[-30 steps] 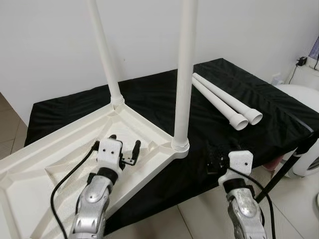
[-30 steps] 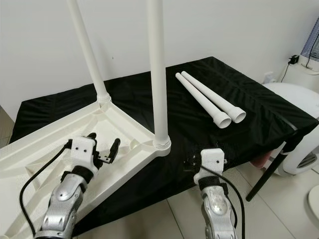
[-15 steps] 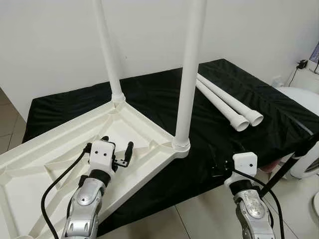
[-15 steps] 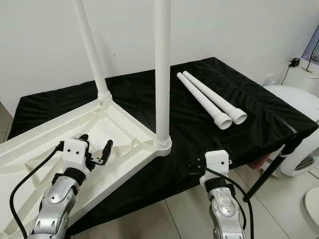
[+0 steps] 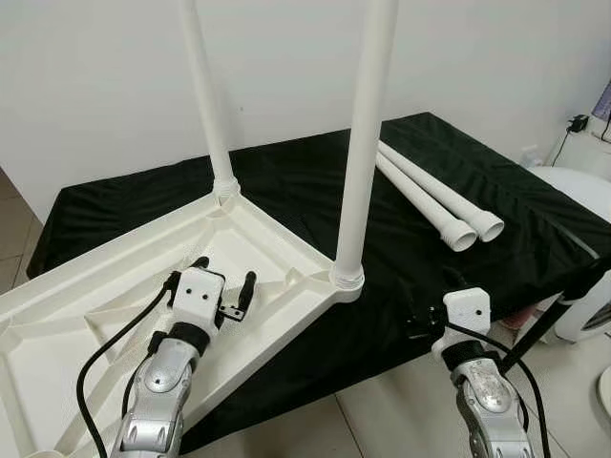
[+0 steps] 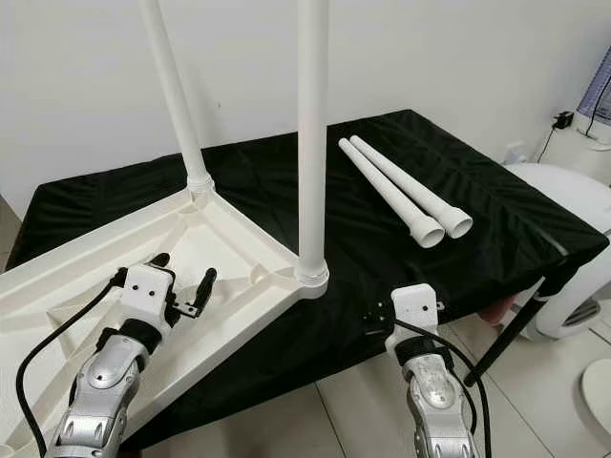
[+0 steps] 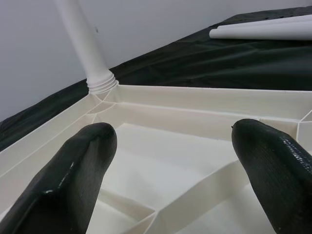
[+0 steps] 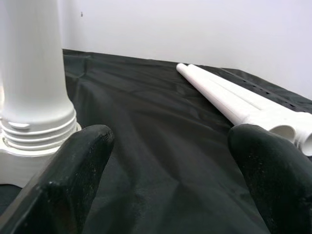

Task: Building children table

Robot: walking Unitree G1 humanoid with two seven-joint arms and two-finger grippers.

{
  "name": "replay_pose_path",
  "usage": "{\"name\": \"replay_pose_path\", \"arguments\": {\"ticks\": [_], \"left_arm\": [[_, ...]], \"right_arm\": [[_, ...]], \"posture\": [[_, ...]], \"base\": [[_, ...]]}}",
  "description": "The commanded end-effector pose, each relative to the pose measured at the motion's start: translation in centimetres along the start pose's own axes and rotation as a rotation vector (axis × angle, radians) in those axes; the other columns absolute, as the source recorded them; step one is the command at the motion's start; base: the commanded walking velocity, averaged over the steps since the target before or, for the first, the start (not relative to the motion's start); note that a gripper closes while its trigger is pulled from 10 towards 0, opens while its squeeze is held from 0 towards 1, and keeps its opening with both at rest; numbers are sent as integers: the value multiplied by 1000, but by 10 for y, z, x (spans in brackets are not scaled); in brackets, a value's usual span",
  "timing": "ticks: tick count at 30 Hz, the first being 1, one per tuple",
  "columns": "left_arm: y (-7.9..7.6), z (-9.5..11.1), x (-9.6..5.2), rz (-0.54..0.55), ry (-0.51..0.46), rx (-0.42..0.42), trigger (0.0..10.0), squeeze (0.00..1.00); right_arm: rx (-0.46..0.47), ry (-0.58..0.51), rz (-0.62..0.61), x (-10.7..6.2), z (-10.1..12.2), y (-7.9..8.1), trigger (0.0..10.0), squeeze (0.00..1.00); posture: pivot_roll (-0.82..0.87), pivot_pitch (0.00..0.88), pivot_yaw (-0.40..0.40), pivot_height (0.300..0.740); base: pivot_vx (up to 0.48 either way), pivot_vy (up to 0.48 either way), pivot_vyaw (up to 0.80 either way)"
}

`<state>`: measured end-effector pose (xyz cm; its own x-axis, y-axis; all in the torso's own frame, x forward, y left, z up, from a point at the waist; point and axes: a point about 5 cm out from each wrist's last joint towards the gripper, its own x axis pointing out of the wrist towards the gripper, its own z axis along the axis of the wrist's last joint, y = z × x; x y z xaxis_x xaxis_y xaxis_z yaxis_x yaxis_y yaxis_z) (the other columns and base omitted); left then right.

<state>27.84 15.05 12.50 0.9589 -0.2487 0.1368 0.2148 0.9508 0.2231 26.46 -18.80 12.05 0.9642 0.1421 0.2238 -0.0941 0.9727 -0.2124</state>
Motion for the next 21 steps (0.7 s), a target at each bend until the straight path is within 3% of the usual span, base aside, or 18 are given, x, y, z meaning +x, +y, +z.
{"name": "replay_pose_path", "arguments": {"ticks": [1,14,21], "left_arm": [[3,-2,1,47,9,12,10000,0],[11,-1,1,66,-6,26,10000,0],[3,3,1,13,-29,34,10000,0]], "right_arm": [[4,-7,28,3,0,5,10000,0],[1,-4,48,3,-2,5,10000,0],[3,-8,55,4,-3,6,10000,0]], "posture": [[-99,12,66,740],[-91,15,61,740],[-85,10,59,740]], "base": [[0,0,0],[0,0,0],[0,0,0]]}}
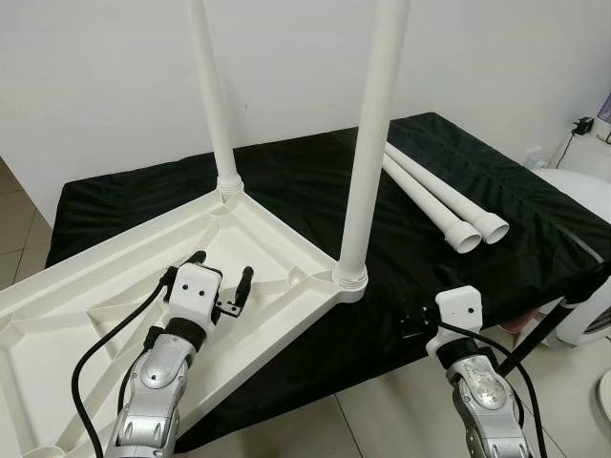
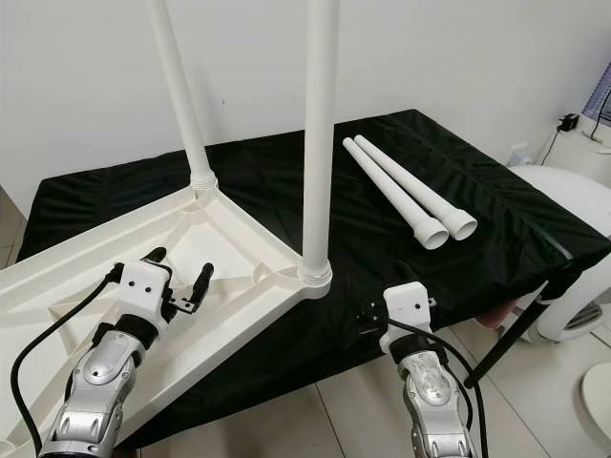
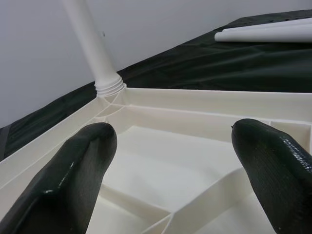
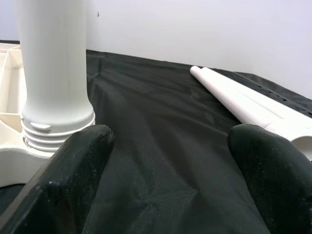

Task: Building children table

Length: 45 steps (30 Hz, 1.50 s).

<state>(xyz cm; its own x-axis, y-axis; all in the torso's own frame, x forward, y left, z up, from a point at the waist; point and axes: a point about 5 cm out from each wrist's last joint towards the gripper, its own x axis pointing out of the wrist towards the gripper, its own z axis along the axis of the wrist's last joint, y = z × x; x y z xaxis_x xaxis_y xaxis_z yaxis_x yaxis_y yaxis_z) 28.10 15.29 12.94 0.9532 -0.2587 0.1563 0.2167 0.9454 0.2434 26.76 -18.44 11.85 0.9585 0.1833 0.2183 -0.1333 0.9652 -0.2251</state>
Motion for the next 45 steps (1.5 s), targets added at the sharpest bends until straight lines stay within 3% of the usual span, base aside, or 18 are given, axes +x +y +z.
{"name": "replay_pose_path", "arguments": {"ticks": [1,14,20,24,26,30,31,45], "left_arm": [[-3,0,-2,13,-7,17,10000,0],[-12,3,0,-17,-12,9,10000,0],[-37,15,7,-150,-56,24,10000,0],[-44,16,7,-192,-62,37,10000,0],[-59,19,8,-286,-49,40,10000,0],[-70,20,8,-377,-19,43,10000,0],[-77,21,6,-443,-3,54,10000,0],[-91,8,-1,-595,157,134,10000,0]], "right_arm": [[6,-5,14,2,-1,2,10000,0],[0,1,12,-1,-1,-1,10000,0],[-2,-7,12,2,0,-2,10000,0],[-3,-8,12,3,1,-2,10000,0],[-5,-9,12,3,1,-2,10000,0],[-9,-9,10,2,1,-3,10000,0],[-12,-10,6,2,1,-4,10000,0],[-22,-12,-5,2,2,-7,10000,0]], "posture": [[-86,9,59,740],[-89,19,56,740],[-89,23,56,740],[-91,24,57,740],[-95,26,60,740],[-101,28,65,740],[-103,30,67,740],[-106,34,76,740]], "base": [[0,0,0],[0,0,0],[0,0,0],[0,0,0],[0,0,0],[0,0,0],[0,0,0],[0,0,0]]}}
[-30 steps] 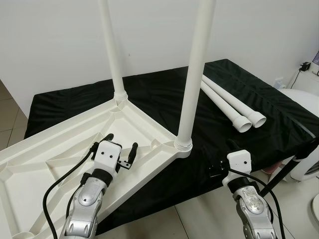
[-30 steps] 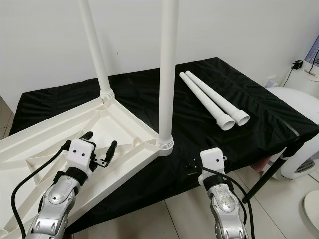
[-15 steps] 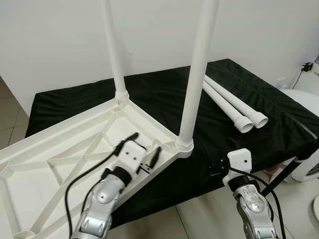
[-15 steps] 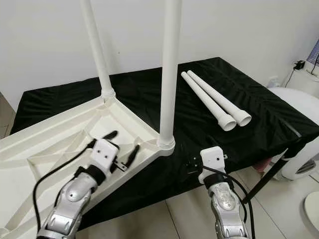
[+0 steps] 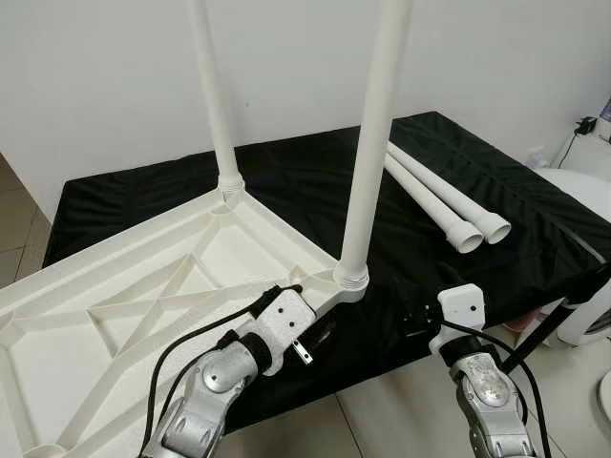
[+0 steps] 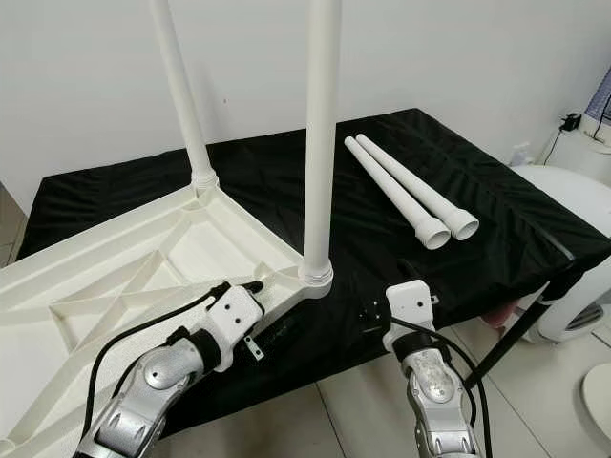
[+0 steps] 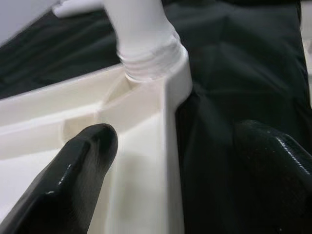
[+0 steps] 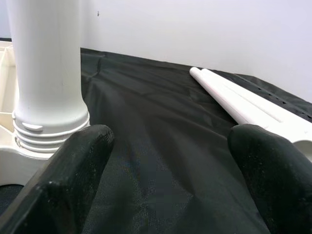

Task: Building children table

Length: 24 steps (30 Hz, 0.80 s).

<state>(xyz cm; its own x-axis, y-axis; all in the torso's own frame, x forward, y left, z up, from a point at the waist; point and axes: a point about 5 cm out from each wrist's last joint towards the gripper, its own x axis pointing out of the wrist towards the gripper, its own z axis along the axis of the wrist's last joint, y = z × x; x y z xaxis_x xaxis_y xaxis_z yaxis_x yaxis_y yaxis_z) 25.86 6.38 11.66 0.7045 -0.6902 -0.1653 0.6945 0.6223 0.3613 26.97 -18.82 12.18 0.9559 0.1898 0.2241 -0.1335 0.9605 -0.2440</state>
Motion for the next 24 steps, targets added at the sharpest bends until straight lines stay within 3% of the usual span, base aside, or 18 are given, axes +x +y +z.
{"name": "replay_pose_path", "arguments": {"ticks": [1,14,24], "left_arm": [[-2,-8,0,-25,75,29,10000,0],[1,-19,6,-24,275,64,10000,0],[3,-15,10,-23,314,2,10000,0]], "right_arm": [[-5,-5,-10,-1,1,-2,10000,0],[-12,-8,-14,-2,2,-3,10000,0],[-14,-9,-13,-2,2,-1,10000,0]], "posture": [[-112,38,79,740],[-116,40,85,740],[-119,38,88,740]], "base": [[0,0,0],[0,0,0],[0,0,0]]}}
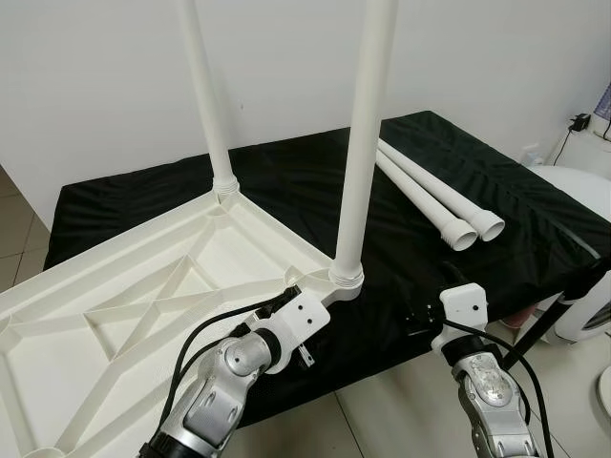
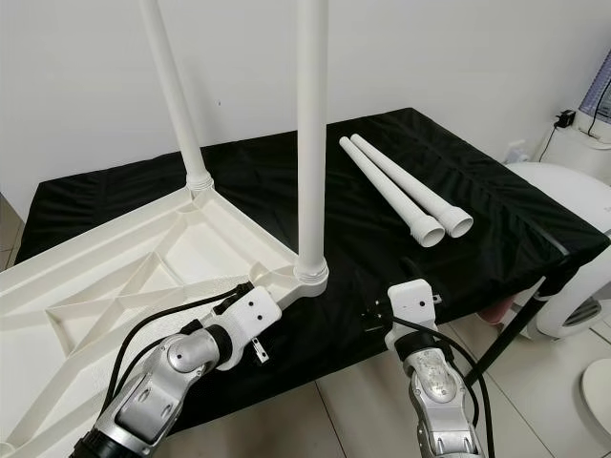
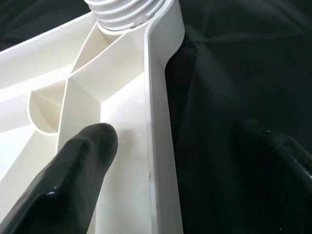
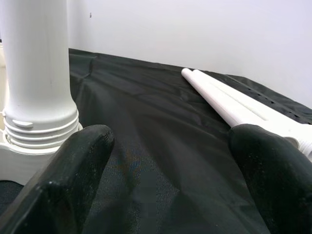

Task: Building children table

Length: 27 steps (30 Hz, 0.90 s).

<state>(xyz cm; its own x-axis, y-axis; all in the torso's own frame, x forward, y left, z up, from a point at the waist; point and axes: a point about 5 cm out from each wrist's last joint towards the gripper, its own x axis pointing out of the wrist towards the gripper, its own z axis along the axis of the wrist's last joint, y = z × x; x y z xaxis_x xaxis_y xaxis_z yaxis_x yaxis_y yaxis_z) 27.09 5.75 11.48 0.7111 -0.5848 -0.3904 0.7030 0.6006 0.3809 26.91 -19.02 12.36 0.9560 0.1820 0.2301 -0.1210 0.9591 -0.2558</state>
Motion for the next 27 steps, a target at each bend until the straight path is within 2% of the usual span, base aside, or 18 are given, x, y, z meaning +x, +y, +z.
{"name": "replay_pose_path", "arguments": {"ticks": [1,4,5,8,9,10,11,13,14,15,16,17,19,20,27], "left_arm": [[-1,-12,-1,-25,75,-59,10000,0],[1,-9,-2,-43,83,-103,9882,0],[1,-8,-2,-48,79,-112,9216,0],[2,-5,-3,-59,75,-119,9216,0],[1,-2,-5,-85,62,-124,4941,0],[1,-2,-5,-85,62,-124,4941,0],[1,0,-8,-111,57,-99,2078,0],[1,0,-9,-118,59,-89,2078,0],[1,0,-9,-126,62,-94,824,0],[1,0,-10,-134,65,-90,510,0],[2,0,-11,-139,66,-86,510,0],[2,-1,-12,-139,74,-82,6588,0],[3,0,-12,-136,88,-84,6588,0],[4,1,-12,-139,92,-81,10000,0],[7,13,-10,-140,86,-103,10000,0]], "right_arm": [[0,-6,-4,-2,1,1,10000,0],[0,-6,-3,-2,1,2,10000,0],[0,-6,-3,-2,1,2,10000,0],[-1,-7,-2,-2,1,2,10000,0],[-3,-7,1,-2,1,2,10000,0],[-3,-7,1,-2,1,2,10000,0],[-5,-7,2,-2,1,3,10000,0],[-5,-7,2,-2,1,3,10000,0],[-5,-7,2,-2,1,3,10000,0],[-5,-7,3,-2,1,3,10000,0],[-6,-8,3,-2,1,3,10000,0],[-6,-7,3,-2,1,4,10000,0],[-6,-7,3,-2,1,4,10000,0],[-6,-7,3,-2,1,4,10000,0],[-6,-5,0,-3,0,4,10000,0]], "posture": [[-119,36,90,740],[-120,33,90,740],[-120,33,90,740],[-120,32,90,740],[-118,31,91,740],[-118,31,91,740],[-119,30,91,740],[-119,30,91,740],[-119,30,92,740],[-119,29,94,740],[-119,29,94,740],[-119,29,95,740],[-119,29,95,740],[-119,30,97,740],[-120,39,100,740]], "base": [[0,0,0],[0,0,0],[0,0,0],[0,0,0],[0,0,0],[0,0,0],[0,0,0],[0,0,0],[0,0,0],[0,0,0],[0,0,0],[0,0,0],[0,0,0],[0,0,0],[0,0,0]]}}
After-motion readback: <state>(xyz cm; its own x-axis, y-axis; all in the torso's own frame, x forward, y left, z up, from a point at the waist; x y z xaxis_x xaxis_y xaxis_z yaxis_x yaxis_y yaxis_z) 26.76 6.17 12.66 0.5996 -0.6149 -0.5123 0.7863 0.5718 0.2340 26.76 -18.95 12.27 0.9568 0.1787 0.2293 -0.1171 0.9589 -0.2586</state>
